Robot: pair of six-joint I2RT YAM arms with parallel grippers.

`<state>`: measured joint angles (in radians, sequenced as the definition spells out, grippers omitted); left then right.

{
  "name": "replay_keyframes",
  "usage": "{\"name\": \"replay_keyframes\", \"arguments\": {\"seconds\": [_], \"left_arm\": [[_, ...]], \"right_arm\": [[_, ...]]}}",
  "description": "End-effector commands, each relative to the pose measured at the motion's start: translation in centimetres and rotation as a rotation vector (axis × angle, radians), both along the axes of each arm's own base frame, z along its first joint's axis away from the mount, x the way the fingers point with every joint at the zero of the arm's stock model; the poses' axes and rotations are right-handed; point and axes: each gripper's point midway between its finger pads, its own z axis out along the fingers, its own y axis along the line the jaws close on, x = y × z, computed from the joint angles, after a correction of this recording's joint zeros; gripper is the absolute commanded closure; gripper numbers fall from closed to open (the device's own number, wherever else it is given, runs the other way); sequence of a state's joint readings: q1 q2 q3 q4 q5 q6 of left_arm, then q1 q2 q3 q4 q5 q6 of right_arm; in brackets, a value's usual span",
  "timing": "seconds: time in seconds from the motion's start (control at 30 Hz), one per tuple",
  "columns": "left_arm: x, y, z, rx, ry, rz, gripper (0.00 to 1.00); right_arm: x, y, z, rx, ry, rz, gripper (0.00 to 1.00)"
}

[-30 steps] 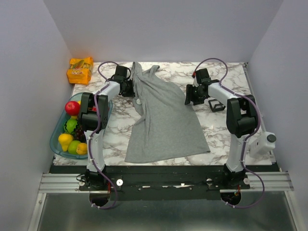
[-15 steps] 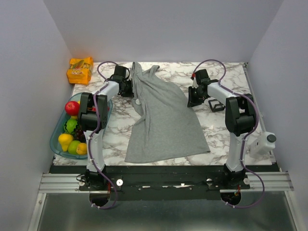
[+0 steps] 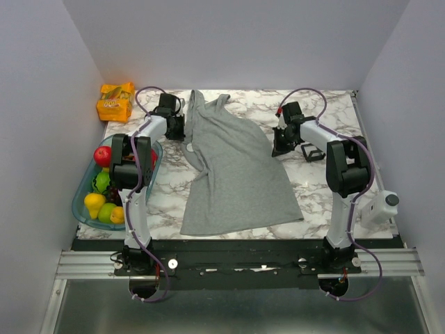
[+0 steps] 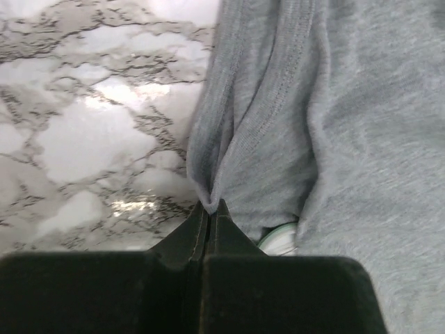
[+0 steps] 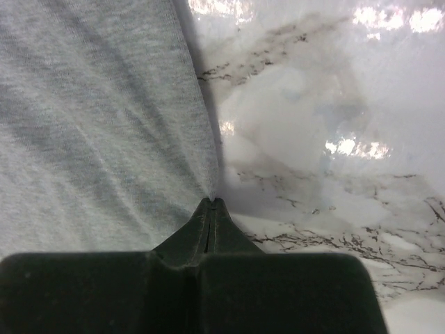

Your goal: Pin the brooch onto the clothing

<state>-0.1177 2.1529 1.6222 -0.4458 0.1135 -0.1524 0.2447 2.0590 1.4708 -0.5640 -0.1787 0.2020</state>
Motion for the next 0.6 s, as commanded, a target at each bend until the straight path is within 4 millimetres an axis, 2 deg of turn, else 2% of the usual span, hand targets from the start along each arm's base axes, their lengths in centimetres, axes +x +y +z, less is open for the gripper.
{"name": "replay_keyframes", "arguments": {"seconds": [0.0, 0.13, 0.23, 0.27, 0.37, 0.57], "left_arm": [[0.6, 2.3, 3.2, 0.116, -0.065, 0.002, 1.00], [0.6, 3.5, 3.9, 0.174, -0.078, 0.012, 1.00], [0.8, 3.6, 4.5, 0.168, -0.096, 0.017, 1.00], [0.8, 3.6, 4.4, 0.168, -0.095, 0.013, 1.00], [0.8, 3.6, 4.2, 0.170, -0.090, 0.012, 1.00], [0.9, 3.9, 3.7, 0.186, -0.090, 0.013, 1.00]], "right_arm": [[-1.3, -1.1, 0.0, -0.032, 0.042, -0.042, 0.99], [-1.8, -1.7, 1.1, -0.047, 0.013, -0.076, 0.99], [-1.6, -3.7, 1.6, -0.147, -0.026, -0.100, 0.99], [-1.1, -5.2, 1.7, -0.222, -0.045, -0.125, 0.99], [-0.9, -7.0, 1.1, -0.292, -0.021, -0.131, 0.99], [-0.1, -9.0, 1.2, -0.310, -0.018, -0.166, 0.99]]}}
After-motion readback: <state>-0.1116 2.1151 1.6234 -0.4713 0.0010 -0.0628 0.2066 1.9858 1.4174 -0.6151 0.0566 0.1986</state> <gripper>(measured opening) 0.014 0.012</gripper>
